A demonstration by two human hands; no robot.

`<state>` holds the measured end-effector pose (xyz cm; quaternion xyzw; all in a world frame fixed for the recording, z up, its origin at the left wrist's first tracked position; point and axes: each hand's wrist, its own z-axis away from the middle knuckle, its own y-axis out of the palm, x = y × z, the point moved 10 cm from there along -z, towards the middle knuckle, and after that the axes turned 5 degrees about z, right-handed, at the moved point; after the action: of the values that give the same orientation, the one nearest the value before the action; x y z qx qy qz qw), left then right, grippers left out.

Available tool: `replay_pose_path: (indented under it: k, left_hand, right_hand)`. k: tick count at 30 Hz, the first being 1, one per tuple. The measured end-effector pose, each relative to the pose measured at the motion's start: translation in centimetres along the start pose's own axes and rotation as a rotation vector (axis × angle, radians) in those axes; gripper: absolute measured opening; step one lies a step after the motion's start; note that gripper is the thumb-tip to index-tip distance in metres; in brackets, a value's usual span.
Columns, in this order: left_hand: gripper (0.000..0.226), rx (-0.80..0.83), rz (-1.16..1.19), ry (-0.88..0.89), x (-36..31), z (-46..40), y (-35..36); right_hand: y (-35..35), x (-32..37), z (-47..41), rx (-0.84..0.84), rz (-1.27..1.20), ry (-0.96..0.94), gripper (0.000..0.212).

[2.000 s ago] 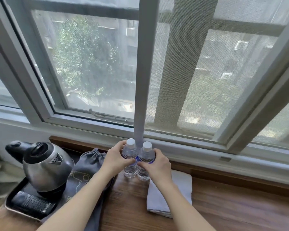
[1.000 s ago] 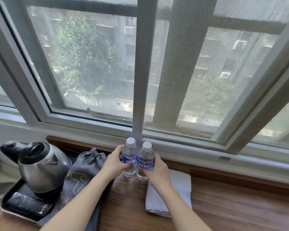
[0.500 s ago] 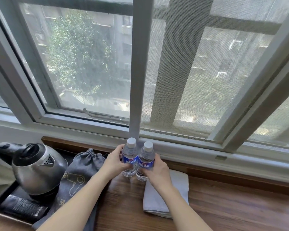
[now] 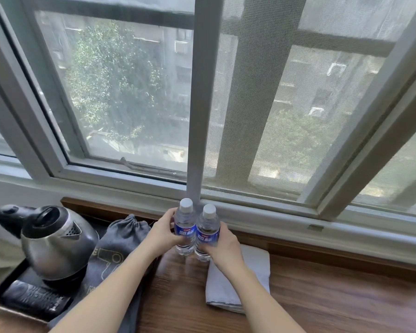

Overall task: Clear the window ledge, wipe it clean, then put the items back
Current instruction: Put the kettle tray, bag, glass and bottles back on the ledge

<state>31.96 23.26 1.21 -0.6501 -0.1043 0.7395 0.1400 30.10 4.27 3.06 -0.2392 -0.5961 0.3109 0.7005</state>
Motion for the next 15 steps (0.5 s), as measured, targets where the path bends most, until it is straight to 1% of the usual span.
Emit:
replay_pose_path:
  k: [2, 4, 6, 8, 10, 12, 15]
  left_hand:
    - [0.083, 0.017, -0.011, -0.019, 0.0, 0.0, -0.4]
    - [0.091, -0.026, -0.017, -0.036, 0.1, 0.0, -1.4]
    - [0.088, -0.089, -0.014, -0.043, -0.2, 0.3, -2.6]
    - [0.078, -0.145, -0.025, -0.019, -1.2, 1.1, -3.5]
    - [0.059, -0.200, -0.059, 0.000, -1.8, 2.3, -4.1]
    - [0.041, -0.223, -0.104, -0.003, -2.0, 3.8, -3.9]
    - [0.027, -0.127, -0.229, -0.008, -1.8, 5.8, -1.4]
  right_hand:
    - [0.0, 0.0, 0.2, 0.005, -0.015, 0.004, 0.065]
    - [0.0, -0.3, 0.5, 0.006, -0.033, 0.009, 0.067]
    - [-0.2, -0.6, 0.9, 0.000, -0.045, 0.005, 0.072]
    - [-0.5, -0.7, 1.3, -0.011, -0.050, 0.003, 0.076]
    - [-0.8, -0.9, 1.7, -0.019, -0.056, 0.004, 0.079]
    - [-0.9, -1.0, 2.1, -0.016, -0.051, 0.004, 0.079]
    - [-0.8, -1.3, 2.9, -0.003, -0.040, 0.011, 0.084]
